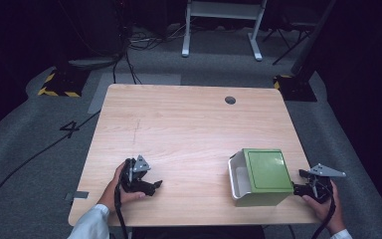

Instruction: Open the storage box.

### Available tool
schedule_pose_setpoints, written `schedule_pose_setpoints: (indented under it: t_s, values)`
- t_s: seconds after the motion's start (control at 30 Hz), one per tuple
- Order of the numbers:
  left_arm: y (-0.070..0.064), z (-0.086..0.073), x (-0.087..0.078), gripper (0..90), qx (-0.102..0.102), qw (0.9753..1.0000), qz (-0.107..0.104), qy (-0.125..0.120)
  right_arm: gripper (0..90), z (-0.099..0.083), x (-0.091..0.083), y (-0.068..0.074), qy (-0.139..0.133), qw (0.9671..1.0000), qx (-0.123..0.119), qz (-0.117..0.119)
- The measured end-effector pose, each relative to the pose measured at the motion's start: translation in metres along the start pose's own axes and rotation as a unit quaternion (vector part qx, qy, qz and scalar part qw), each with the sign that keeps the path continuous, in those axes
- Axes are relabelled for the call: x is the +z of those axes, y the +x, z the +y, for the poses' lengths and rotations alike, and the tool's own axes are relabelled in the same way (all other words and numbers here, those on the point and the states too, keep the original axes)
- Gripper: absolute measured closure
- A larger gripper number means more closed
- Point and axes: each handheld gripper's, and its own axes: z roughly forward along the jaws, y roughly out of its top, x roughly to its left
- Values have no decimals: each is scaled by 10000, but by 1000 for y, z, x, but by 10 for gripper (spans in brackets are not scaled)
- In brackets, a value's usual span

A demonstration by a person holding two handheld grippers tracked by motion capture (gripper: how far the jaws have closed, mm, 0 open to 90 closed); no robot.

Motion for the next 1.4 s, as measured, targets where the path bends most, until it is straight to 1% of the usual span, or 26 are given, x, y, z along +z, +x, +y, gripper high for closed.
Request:
schedule_pose_setpoints:
  t_s: [0.2, 0.3, 0.37, 0.43, 0.53, 0.57, 0.6, 0.63, 0.67, 0.77, 0.83, 0.9, 0.93, 1.0, 1.1, 1.17, 1.27, 1.3, 1.37, 1.4]
  values:
    - [-2, 1, 1, 114, 40, 10000, 22, -3, 228, 0, 0, 0, 1, 10000, -18, 18]
    - [-3, 2, 0, 115, 118, 9999, 30, 19, 228, 0, 0, 0, -1, 10000, -20, 17]
    - [-2, 3, 0, 133, 253, 9997, -57, 22, 228, 0, 0, 0, 0, 10000, -19, 17]
    - [-4, 4, 0, 156, 292, 9995, -95, 35, 228, 0, 0, 0, 1, 10000, -19, 17]
    - [-6, 5, 0, 164, 346, 9992, -178, 50, 228, 0, 0, 0, 0, 10000, -21, 14]
    - [-7, 7, 0, 171, 340, 9991, -258, 49, 228, 0, 0, 0, -1, 10000, -20, 17]
    - [-8, 11, -1, 173, 391, 9985, -393, 31, 228, 0, 0, 0, 0, 10000, -20, 16]
    - [-8, 11, -1, 175, 391, 9985, -393, 31, 228, 0, 0, 0, 0, 10000, -20, 16]
    - [-11, 14, -1, 175, 409, 9982, -441, -52, 228, 0, 0, 0, 0, 10000, -23, 10]
    - [-15, 21, 1, 177, 466, 9972, -582, -76, 228, 0, 0, 0, -1, 10000, -20, 17]
    - [-19, 26, 3, 177, 537, 9961, -700, -70, 228, 0, 0, 0, -1, 10000, -21, 17]
    - [-27, 34, 6, 181, 702, 9942, -815, -66, 228, 0, 0, 0, 0, 10000, -17, 17]
    - [-27, 34, 6, 185, 702, 9942, -815, -66, 228, 0, 0, 0, 0, 10000, -17, 17]
    - [-35, 41, 9, 186, 837, 9923, -908, -95, 228, 0, 0, 0, 0, 10000, -21, 17]
    - [-45, 49, 15, 185, 960, 9899, -1038, -70, 228, 0, 0, 0, -1, 10000, -21, 17]
    - [-53, 57, 20, 185, 1163, 9866, -1144, -8, 228, 0, 0, 0, -1, 10000, -22, 17]
    - [-65, 66, 26, 184, 1342, 9833, -1230, -14, 228, 0, 0, 0, -1, 10000, -21, 15]
    - [-69, 69, 28, 182, 1397, 9817, -1292, -41, 228, 0, 0, 0, 0, 10000, -25, 23]
    - [-77, 75, 30, 176, 1479, 9795, -1364, -56, 228, 0, 0, 1, 1, 10000, -30, 25]
    - [-80, 78, 32, 176, 1551, 9777, -1414, -34, 228, 0, 0, 1, 2, 10000, -35, 26]
